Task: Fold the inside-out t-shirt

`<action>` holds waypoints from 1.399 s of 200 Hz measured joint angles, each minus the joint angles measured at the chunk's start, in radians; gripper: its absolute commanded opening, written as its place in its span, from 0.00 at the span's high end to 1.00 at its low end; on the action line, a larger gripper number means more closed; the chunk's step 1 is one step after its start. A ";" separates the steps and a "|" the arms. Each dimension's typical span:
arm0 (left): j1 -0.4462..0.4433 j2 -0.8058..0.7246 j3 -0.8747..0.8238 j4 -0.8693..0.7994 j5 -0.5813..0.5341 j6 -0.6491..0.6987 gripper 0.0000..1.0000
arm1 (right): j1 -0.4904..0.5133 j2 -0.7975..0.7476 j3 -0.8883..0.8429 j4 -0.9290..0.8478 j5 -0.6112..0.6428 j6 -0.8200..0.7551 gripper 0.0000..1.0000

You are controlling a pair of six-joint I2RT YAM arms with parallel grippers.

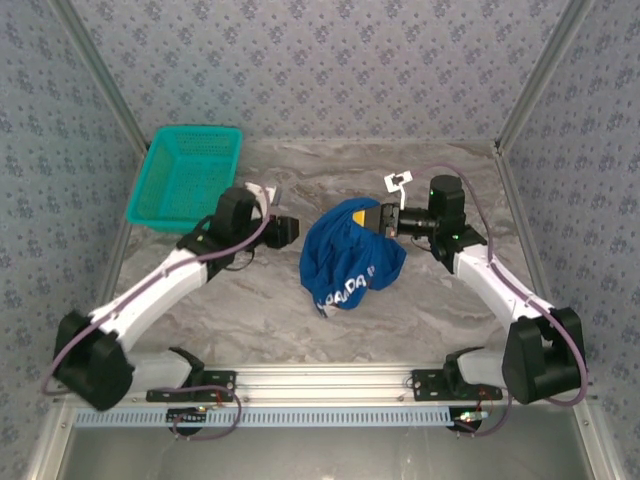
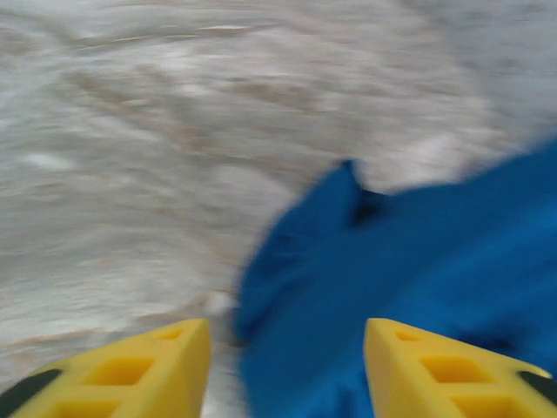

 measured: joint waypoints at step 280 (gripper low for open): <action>-0.103 0.010 0.207 0.159 0.128 0.003 1.00 | 0.149 0.147 0.531 -0.759 0.937 -0.430 0.35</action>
